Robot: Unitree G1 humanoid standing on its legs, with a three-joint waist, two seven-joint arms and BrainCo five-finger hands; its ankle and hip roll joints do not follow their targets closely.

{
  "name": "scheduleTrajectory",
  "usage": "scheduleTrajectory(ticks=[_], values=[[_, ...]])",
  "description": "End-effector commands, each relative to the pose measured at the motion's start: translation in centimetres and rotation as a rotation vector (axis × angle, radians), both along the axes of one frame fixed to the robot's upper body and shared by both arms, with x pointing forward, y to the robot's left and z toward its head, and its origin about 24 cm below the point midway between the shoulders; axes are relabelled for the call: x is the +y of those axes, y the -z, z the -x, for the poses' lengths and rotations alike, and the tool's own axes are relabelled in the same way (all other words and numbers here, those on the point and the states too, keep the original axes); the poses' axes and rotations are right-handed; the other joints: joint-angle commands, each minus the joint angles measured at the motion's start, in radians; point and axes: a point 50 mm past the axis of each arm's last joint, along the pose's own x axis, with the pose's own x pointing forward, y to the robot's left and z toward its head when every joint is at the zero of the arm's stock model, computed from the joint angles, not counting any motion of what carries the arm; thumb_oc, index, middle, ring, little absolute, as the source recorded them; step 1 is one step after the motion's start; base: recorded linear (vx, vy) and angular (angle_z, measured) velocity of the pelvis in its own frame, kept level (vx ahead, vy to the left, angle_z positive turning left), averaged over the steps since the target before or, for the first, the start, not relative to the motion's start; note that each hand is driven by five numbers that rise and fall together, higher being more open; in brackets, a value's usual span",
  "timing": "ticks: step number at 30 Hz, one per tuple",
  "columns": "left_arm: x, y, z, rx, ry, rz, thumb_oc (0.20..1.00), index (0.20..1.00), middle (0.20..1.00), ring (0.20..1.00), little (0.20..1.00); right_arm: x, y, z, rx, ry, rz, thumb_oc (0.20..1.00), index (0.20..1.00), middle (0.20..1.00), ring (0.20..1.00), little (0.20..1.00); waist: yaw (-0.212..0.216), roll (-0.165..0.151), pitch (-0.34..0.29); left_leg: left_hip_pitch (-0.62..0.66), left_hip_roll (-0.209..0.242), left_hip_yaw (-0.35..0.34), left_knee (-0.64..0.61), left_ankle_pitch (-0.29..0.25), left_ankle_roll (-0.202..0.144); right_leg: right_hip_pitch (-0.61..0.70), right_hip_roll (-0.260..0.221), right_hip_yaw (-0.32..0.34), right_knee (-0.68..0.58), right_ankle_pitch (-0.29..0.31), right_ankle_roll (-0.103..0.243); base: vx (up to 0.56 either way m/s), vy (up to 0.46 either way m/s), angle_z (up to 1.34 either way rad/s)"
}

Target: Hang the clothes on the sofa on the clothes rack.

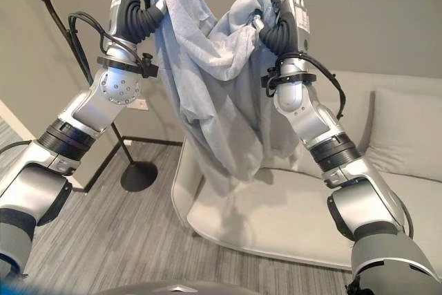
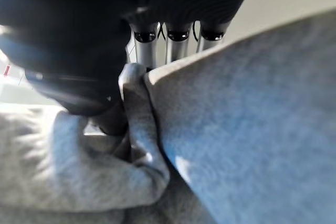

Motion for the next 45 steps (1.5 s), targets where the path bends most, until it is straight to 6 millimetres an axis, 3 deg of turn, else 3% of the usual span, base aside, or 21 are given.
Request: scheduleTrajectory(ticks=[1,3,4,5,6,10,12,13,14,15,16,18,19,21,23,24,27,29,32,42,45], values=[[1.7,-2.9,0.1,-0.092,-0.038,0.079,0.200,0.200,0.200,0.200,0.200,-0.1,-3.0,0.5,-0.117,-0.009,-0.010,0.200,0.200,0.200,0.200,0.200,0.025,-0.057,-0.025,0.031,0.107,-0.005,-0.043,-0.073,-0.019,-0.019,-0.046,0.045,-0.010,-0.025,0.126,0.06,0.276,-0.02],[1.8,-2.8,0.1,-0.092,-0.045,0.082,0.200,0.200,0.200,0.200,0.200,-0.1,-3.1,0.5,-0.121,-0.009,-0.007,0.200,0.200,0.200,0.200,0.200,0.025,-0.057,-0.027,0.032,0.150,-0.009,-0.070,-0.041,-0.029,-0.022,-0.057,0.051,-0.009,-0.030,0.135,0.07,0.227,0.02],[2.1,-2.6,0.0,-0.091,-0.057,0.088,0.200,0.200,0.200,0.200,0.200,-0.3,-3.1,0.5,-0.122,-0.002,0.000,0.200,0.200,0.200,0.200,0.200,0.023,-0.052,-0.029,0.038,0.212,-0.011,-0.108,0.006,-0.043,-0.019,-0.075,0.056,-0.009,-0.041,0.149,0.07,0.184,-0.05],[2.1,-2.6,0.0,-0.091,-0.057,0.088,0.200,0.200,0.200,0.200,0.200,-0.3,-3.0,0.5,-0.121,-0.003,0.001,0.200,0.200,0.200,0.200,0.200,0.023,-0.050,-0.029,0.042,0.214,-0.010,-0.116,0.009,-0.045,-0.018,-0.073,0.056,-0.009,-0.042,0.148,0.14,0.446,0.06],[2.1,-2.4,0.0,-0.090,-0.061,0.092,0.200,0.200,0.200,0.200,0.200,-0.5,-3.0,0.6,-0.122,0.008,0.003,0.200,0.200,0.200,0.200,0.200,0.014,-0.040,-0.032,0.034,0.264,0.000,-0.126,0.042,-0.061,-0.012,-0.099,0.058,-0.007,-0.054,0.163,0.13,0.409,0.08],[1.3,-2.2,-0.1,-0.083,-0.041,0.080,0.200,0.200,0.200,0.200,0.200,-1.6,-3.6,1.0,-0.146,0.042,0.013,0.200,0.200,0.200,0.200,0.200,0.005,-0.014,-0.035,-0.030,0.320,0.015,-0.125,0.079,-0.095,0.027,-0.162,0.037,0.007,-0.080,0.195,0.17,0.538,0.19],[1.2,-2.2,-0.1,-0.083,-0.037,0.087,0.200,0.200,0.200,0.200,0.200,-1.5,-3.5,1.0,-0.150,0.037,0.006,0.200,0.200,0.200,0.200,0.200,0.006,-0.005,-0.037,-0.019,0.315,0.007,-0.121,0.057,-0.101,0.033,-0.179,0.049,0.009,-0.074,0.200,0.15,0.514,0.07],[0.7,-1.8,-0.1,-0.070,-0.017,0.074,0.200,0.200,0.200,0.200,0.200,-1.8,-2.9,1.2,-0.142,0.045,-0.002,0.200,0.200,0.200,0.200,0.200,0.001,0.006,-0.042,-0.022,0.283,0.000,-0.085,0.000,-0.118,0.045,-0.247,0.030,0.019,-0.035,0.231,0.14,0.439,-0.12],[0.6,-1.7,-0.1,-0.067,-0.015,0.072,0.200,0.200,0.200,0.200,0.200,-1.9,-2.8,1.2,-0.139,0.047,-0.003,0.200,0.200,0.200,0.200,0.200,-0.001,-0.001,-0.045,-0.023,0.275,-0.001,-0.076,-0.014,-0.118,0.054,-0.253,0.024,0.014,-0.041,0.235,0.23,0.809,0.10],[0.2,-1.3,-0.3,-0.049,-0.004,0.053,0.200,0.200,0.200,0.200,0.200,-1.7,-2.2,1.2,-0.122,0.051,-0.015,0.200,0.200,0.200,0.200,0.200,-0.001,-0.020,-0.050,-0.012,0.216,0.019,-0.067,-0.067,-0.099,0.015,-0.326,0.044,0.041,0.077,0.240,0.10,0.578,0.29],[0.2,-1.4,-0.3,-0.051,-0.009,0.040,0.200,0.200,0.200,0.200,0.200,-1.8,-2.0,1.2,-0.129,0.055,-0.036,0.200,0.200,0.200,0.200,0.200,-0.006,-0.026,-0.047,-0.004,0.187,0.036,-0.076,-0.070,-0.080,-0.020,-0.358,0.038,0.063,0.175,0.240,0.10,0.718,0.26],[0.2,-1.6,-0.1,-0.069,-0.012,0.014,0.200,0.200,0.200,0.200,0.200,-1.8,-2.1,1.2,-0.140,0.062,-0.064,0.200,0.200,0.200,0.200,0.200,0.008,-0.034,-0.048,0.031,0.137,0.078,-0.109,-0.093,-0.045,-0.063,-0.395,0.015,0.092,0.264,0.238,0.04,0.436,-0.14],[0.2,-1.6,-0.1,-0.069,-0.012,0.014,0.200,0.200,0.200,0.200,0.200,-1.8,-2.1,1.2,-0.141,0.062,-0.064,0.200,0.200,0.200,0.200,0.200,0.010,-0.037,-0.048,0.032,0.134,0.081,-0.112,-0.091,-0.043,-0.065,-0.398,0.018,0.090,0.267,0.239,0.02,0.485,-0.17],[0.3,-2.0,0.3,-0.105,-0.025,-0.002,0.200,0.200,0.200,0.200,0.200,-1.8,-2.3,1.5,-0.164,0.071,-0.066,0.200,0.200,0.200,0.200,0.200,-0.001,-0.029,-0.039,0.051,0.082,0.080,-0.120,-0.110,-0.003,-0.090,-0.363,0.032,0.147,0.238,0.211,0.03,0.474,-0.05],[0.2,-2.0,0.2,-0.104,-0.035,-0.009,0.200,0.200,0.200,0.200,0.200,-1.8,-2.7,1.6,-0.175,0.073,-0.048,0.200,0.200,0.200,0.200,0.200,-0.011,-0.023,-0.033,0.071,0.052,0.073,-0.123,-0.120,0.021,-0.113,-0.257,0.070,0.161,0.113,0.177,0.04,0.300,0.10],[0.3,-2.0,0.2,-0.105,-0.035,-0.009,0.200,0.200,0.200,0.200,0.200,-1.8,-2.8,1.6,-0.176,0.072,-0.047,0.200,0.200,0.200,0.200,0.200,-0.011,-0.022,-0.032,0.069,0.053,0.073,-0.125,-0.116,0.021,-0.117,-0.256,0.071,0.164,0.113,0.175,0.00,0.205,0.09],[0.7,-1.8,0.3,-0.092,-0.039,0.000,0.200,0.200,0.200,0.200,0.200,-1.6,-3.1,1.4,-0.174,0.066,-0.047,0.200,0.200,0.200,0.200,0.200,-0.003,-0.023,-0.018,0.091,0.013,0.073,-0.126,-0.116,0.037,-0.147,-0.121,0.051,0.112,0.024,0.148,0.01,0.117,0.04],[0.7,-1.2,0.2,-0.073,-0.036,0.009,0.200,0.200,0.200,0.200,0.200,-2.0,-2.7,1.3,-0.160,0.082,-0.023,0.200,0.200,0.200,0.200,0.200,-0.016,-0.034,0.011,0.100,-0.017,0.041,-0.125,-0.113,0.043,-0.168,-0.050,0.139,0.079,0.008,0.152,0.03,0.054,0.13],[0.7,-0.8,-0.1,-0.045,-0.041,-0.001,0.200,0.200,0.200,0.200,0.200,-1.9,-2.2,1.2,-0.133,0.070,-0.022,0.200,0.200,0.200,0.200,0.200,-0.009,-0.045,-0.018,0.122,-0.018,0.036,-0.126,-0.126,0.035,-0.099,-0.047,0.146,0.000,0.040,0.151,0.11,-0.116,0.34],[1.0,0.1,0.0,-0.010,-0.039,0.002,0.200,0.200,0.200,0.200,0.200,-1.6,-1.5,1.6,-0.118,0.037,-0.006,0.200,0.200,0.200,0.200,0.200,-0.003,-0.049,-0.056,0.161,0.044,0.009,-0.122,-0.120,-0.005,-0.033,-0.016,0.076,-0.014,-0.002,0.131,0.07,-0.137,0.08],[1.1,-0.1,0.1,-0.014,-0.034,0.014,0.200,0.200,0.200,0.200,0.200,-1.3,-2.0,1.7,-0.136,0.015,-0.005,0.200,0.200,0.200,0.200,0.200,0.002,-0.059,-0.027,0.116,0.040,-0.008,-0.012,-0.145,-0.008,-0.019,-0.019,0.066,-0.014,-0.006,0.117,-0.01,-0.073,0.05]])
